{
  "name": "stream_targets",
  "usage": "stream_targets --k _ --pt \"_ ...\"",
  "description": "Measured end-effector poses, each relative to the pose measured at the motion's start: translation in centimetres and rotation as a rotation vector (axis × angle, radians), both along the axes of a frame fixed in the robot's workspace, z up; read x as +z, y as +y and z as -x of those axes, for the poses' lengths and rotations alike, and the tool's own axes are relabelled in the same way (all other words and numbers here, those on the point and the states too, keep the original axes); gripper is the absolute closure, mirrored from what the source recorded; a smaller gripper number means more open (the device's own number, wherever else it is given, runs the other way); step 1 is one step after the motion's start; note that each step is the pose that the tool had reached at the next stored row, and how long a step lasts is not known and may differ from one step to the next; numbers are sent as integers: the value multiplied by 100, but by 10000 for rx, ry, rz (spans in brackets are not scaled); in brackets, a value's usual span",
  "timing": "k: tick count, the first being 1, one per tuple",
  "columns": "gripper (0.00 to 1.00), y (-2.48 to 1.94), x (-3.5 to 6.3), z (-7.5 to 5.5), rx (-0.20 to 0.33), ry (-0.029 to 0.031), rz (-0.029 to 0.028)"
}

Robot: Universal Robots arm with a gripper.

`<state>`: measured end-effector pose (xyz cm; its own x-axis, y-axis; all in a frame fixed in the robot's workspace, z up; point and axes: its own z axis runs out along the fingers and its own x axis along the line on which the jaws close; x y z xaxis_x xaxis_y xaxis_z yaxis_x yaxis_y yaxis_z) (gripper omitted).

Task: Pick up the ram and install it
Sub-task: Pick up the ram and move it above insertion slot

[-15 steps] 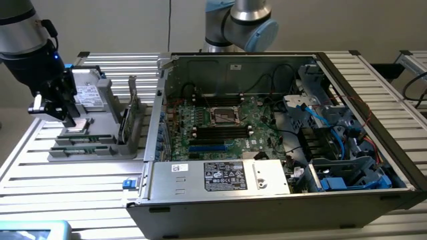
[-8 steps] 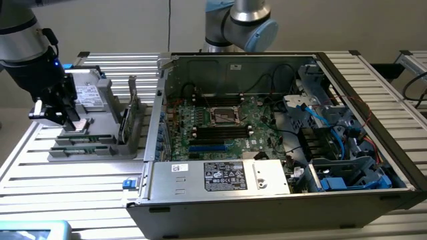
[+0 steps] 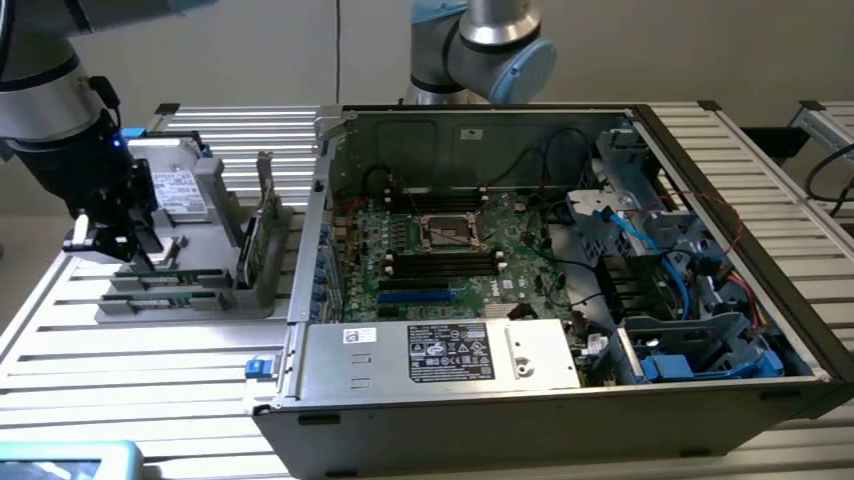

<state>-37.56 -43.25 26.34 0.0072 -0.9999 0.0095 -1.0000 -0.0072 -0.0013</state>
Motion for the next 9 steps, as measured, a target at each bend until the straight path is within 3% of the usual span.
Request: stream_targets --k 9 --pt "64 -41 -162 -30 -119 -1 0"
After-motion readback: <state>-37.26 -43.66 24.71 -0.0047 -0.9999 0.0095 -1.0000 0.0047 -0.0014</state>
